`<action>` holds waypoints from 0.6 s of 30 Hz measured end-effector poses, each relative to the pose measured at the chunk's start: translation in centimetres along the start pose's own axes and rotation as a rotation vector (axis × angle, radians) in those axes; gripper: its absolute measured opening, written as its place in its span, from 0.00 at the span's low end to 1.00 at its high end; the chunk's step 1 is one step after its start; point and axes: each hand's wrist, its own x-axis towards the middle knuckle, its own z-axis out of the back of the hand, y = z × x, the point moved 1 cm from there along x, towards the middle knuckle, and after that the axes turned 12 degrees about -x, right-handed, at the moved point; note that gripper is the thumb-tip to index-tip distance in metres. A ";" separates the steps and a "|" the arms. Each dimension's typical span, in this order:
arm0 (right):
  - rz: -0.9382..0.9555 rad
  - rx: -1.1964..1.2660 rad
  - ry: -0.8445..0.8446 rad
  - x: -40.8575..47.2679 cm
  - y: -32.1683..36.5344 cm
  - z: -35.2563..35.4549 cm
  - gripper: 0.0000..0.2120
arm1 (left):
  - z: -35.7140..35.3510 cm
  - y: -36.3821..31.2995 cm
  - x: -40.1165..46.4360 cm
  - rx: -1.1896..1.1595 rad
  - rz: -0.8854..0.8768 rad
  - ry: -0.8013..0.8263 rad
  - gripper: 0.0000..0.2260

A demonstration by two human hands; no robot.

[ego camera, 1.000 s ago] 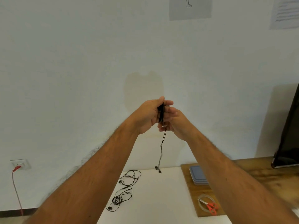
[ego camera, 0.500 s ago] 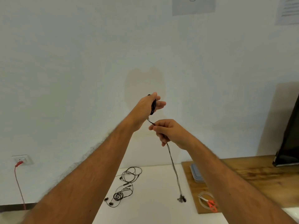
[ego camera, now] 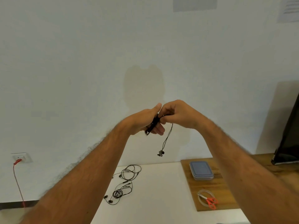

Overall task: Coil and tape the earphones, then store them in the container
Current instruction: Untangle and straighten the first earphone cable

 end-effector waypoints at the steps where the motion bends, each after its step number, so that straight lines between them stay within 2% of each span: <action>1: 0.022 0.023 0.001 0.0 0.1 0.2 0.05 | 0.0 0.0 -0.1 -0.050 0.003 0.031 0.32; 7: 0.056 0.337 -0.086 0.1 -0.8 0.6 0.07 | 0.0 -0.4 -0.9 -0.283 -0.008 0.186 0.24; 11: 0.024 0.463 -0.129 0.2 -1.2 0.3 0.04 | -0.3 -0.7 -1.2 -0.383 -0.060 0.228 0.17; 15: 0.010 0.616 -0.157 0.2 -1.7 -1.0 0.03 | -0.5 -1.0 -1.3 -0.496 -0.083 0.238 0.16; 18: -0.026 0.751 -0.138 0.1 -2.1 -2.2 0.07 | -0.7 -1.3 -1.2 -0.594 -0.133 0.250 0.16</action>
